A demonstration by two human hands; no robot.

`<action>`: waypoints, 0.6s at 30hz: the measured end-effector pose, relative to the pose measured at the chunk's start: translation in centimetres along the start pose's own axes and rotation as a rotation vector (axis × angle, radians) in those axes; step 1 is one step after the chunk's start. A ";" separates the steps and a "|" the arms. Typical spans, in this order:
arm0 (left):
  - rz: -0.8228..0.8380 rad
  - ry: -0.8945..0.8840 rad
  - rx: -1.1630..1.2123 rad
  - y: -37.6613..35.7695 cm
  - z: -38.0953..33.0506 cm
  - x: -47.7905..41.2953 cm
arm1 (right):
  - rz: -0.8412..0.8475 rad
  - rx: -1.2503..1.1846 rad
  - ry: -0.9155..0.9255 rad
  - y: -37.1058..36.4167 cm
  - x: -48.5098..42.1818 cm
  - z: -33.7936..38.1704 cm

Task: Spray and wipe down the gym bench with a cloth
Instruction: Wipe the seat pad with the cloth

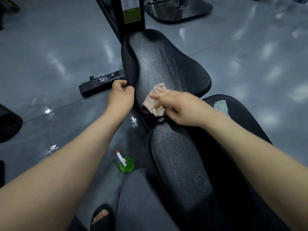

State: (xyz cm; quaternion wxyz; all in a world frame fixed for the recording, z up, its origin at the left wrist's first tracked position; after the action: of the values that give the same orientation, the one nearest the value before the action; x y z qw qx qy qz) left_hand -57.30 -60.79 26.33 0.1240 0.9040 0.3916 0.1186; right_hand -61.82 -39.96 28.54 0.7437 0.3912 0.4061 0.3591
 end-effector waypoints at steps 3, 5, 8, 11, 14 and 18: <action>-0.004 -0.014 0.023 -0.5 -0.5 0.3 | -0.123 0.019 -0.222 2.2 0.6 -3.9; -0.013 -0.052 0.000 -0.7 -0.7 0.8 | -0.221 0.045 -0.350 3.5 0.5 -5.5; 0.003 0.015 0.072 -1.2 -0.2 1.3 | -0.283 0.098 -0.458 3.6 -1.4 -6.0; 0.090 0.158 0.184 -1.4 0.9 0.8 | -0.244 0.084 -0.400 2.6 -3.4 -4.2; 0.171 0.187 0.243 -1.4 0.4 0.9 | -0.231 -0.016 -0.458 2.9 -3.2 -3.2; 0.218 0.183 0.322 -1.4 0.9 0.8 | -0.497 0.050 -0.450 4.7 -1.8 -2.0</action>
State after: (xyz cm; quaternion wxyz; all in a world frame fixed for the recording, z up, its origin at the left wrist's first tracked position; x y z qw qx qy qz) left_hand -57.42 -59.42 25.10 -0.0718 0.9346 0.3148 0.1490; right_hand -65.35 -38.81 32.52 0.8697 0.3678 0.3235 0.0614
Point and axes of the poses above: each hand's wrist, its own x-axis away from the middle knuckle, its own y-axis out of the back of the hand, z = x × y, the point moved 4 cm from there along -x, towards the middle knuckle, and after that the axes turned 8 degrees about -z, right-handed, at the moved point
